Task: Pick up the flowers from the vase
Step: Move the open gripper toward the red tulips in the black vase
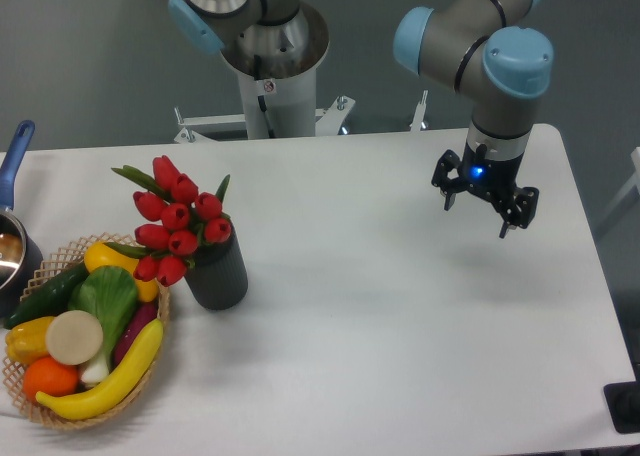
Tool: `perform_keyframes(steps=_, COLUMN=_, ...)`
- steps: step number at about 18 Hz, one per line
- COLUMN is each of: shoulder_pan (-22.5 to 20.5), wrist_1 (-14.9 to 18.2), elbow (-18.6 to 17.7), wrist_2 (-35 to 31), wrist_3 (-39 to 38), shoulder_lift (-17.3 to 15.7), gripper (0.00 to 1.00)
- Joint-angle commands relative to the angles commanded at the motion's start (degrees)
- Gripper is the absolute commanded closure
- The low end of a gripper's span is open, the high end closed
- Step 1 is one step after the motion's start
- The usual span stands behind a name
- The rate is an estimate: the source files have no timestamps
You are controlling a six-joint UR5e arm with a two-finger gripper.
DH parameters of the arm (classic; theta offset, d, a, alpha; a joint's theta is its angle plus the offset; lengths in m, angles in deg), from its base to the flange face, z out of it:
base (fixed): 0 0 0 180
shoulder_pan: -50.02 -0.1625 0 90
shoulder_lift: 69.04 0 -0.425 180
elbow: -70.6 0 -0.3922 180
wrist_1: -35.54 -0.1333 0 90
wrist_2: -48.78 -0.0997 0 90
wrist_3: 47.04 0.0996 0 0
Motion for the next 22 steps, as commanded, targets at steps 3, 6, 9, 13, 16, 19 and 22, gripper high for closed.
perform_keyframes(steps=3, shoulder_pan=0.79, wrist_1=-0.18, elbow=-0.18, wrist_2=0.0, wrist_3=-0.26, shoulder_lift=0.0, gripper=0.0)
perform_keyframes(steps=6, shoulder_pan=1.76, wrist_1=-0.18, elbow=-0.09, wrist_2=0.44, wrist_3=-3.15, shoulder_lift=0.09, gripper=0.0)
perform_keyframes(steps=9, shoulder_pan=2.02, wrist_1=-0.88, elbow=-0.27, wrist_2=3.15, wrist_3=-4.65, shoulder_lift=0.09, gripper=0.0)
perform_keyframes(steps=13, shoulder_pan=2.37, wrist_1=-8.49, elbow=-5.08, wrist_2=15.16, wrist_3=-5.62, shoulder_lift=-0.26, gripper=0.0)
perform_keyframes(steps=16, shoulder_pan=2.37, wrist_1=-16.52, elbow=-9.14, wrist_2=20.12, wrist_3=-7.81, shoulder_lift=-0.53, gripper=0.0)
perform_keyframes(steps=19, shoulder_pan=2.81, wrist_1=-17.14, elbow=-9.41, wrist_2=25.29, wrist_3=-7.91, shoulder_lift=-0.35, gripper=0.0)
perform_keyframes(steps=22, shoulder_pan=2.81, wrist_1=-17.06, elbow=-9.76, wrist_2=31.71, wrist_3=-7.91, shoulder_lift=0.09, gripper=0.0)
